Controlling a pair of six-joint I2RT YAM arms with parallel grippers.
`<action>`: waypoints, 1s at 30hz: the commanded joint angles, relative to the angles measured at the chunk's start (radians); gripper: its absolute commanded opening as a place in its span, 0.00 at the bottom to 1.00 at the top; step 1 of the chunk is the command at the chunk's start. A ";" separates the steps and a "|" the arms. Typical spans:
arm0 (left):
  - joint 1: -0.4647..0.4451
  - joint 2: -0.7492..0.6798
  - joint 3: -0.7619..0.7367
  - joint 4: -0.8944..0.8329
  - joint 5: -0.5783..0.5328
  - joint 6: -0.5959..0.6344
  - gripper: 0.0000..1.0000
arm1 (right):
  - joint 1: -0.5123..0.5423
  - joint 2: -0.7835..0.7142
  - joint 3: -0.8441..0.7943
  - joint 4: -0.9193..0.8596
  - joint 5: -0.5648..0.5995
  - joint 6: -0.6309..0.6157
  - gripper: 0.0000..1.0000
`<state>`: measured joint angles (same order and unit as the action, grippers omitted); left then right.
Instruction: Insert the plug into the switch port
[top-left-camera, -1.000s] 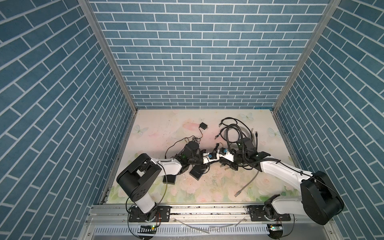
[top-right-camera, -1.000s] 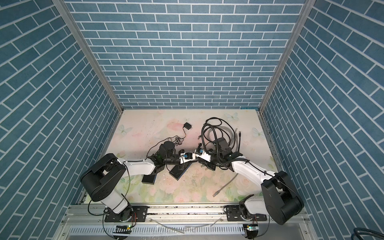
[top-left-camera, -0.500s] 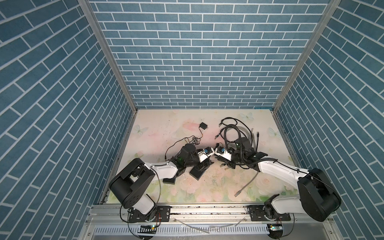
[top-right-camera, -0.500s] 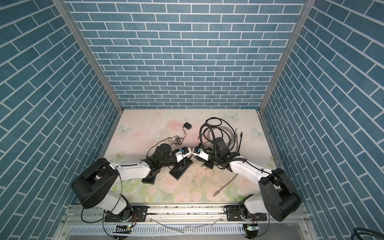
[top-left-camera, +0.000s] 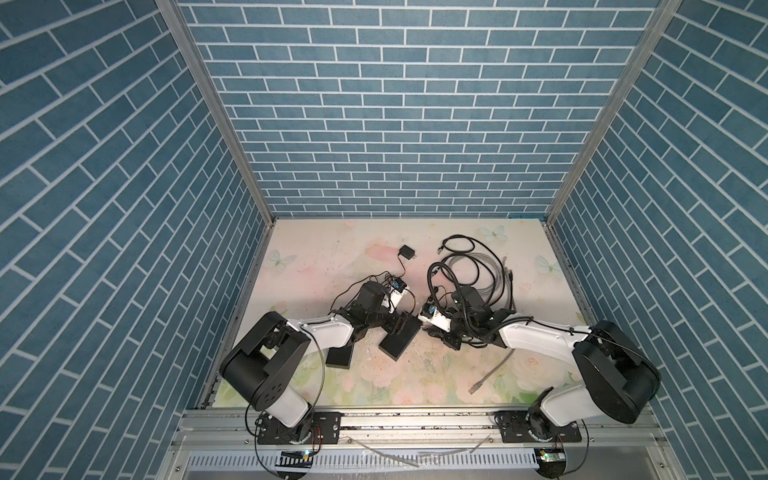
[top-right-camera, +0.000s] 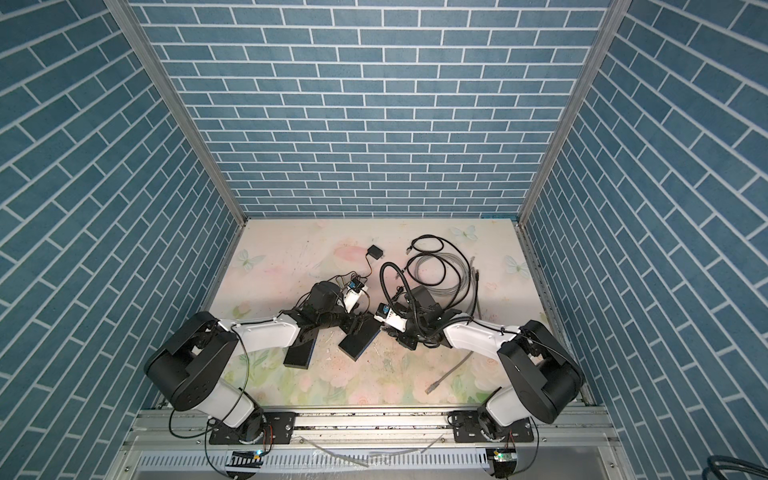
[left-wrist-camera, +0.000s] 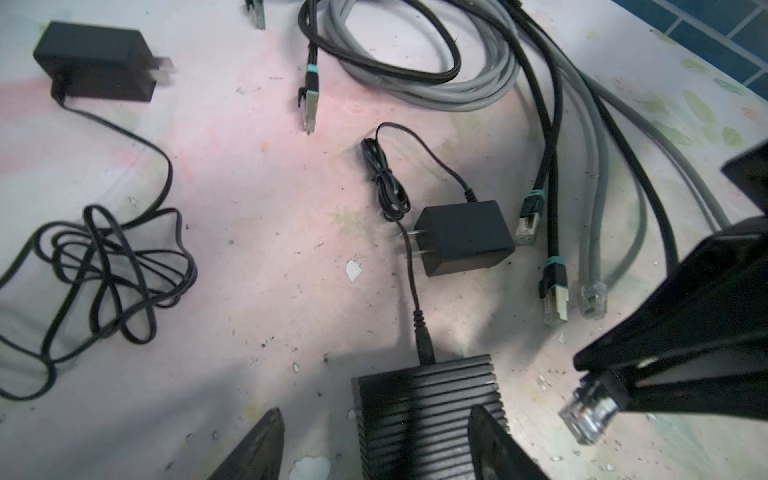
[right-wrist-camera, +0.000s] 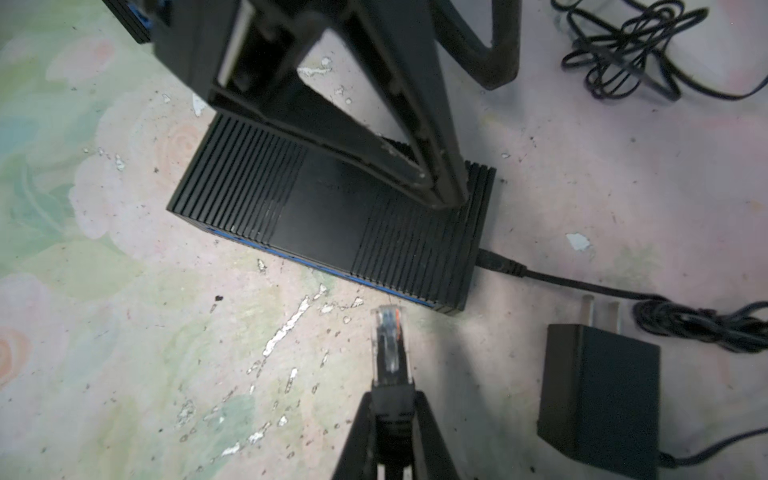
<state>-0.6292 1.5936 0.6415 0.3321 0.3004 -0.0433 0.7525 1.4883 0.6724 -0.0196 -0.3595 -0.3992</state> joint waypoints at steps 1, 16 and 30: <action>0.008 0.031 -0.023 0.087 0.004 -0.089 0.71 | 0.027 0.031 0.004 0.020 0.079 0.089 0.00; 0.008 0.093 -0.048 0.215 0.073 -0.179 0.70 | 0.066 0.108 0.039 0.022 0.198 0.169 0.00; 0.006 0.116 -0.029 0.115 0.086 -0.185 0.65 | 0.088 0.155 0.053 0.103 0.224 0.217 0.00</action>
<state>-0.6266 1.6836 0.6064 0.4934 0.3756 -0.2276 0.8318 1.6218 0.7113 0.0620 -0.1593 -0.2234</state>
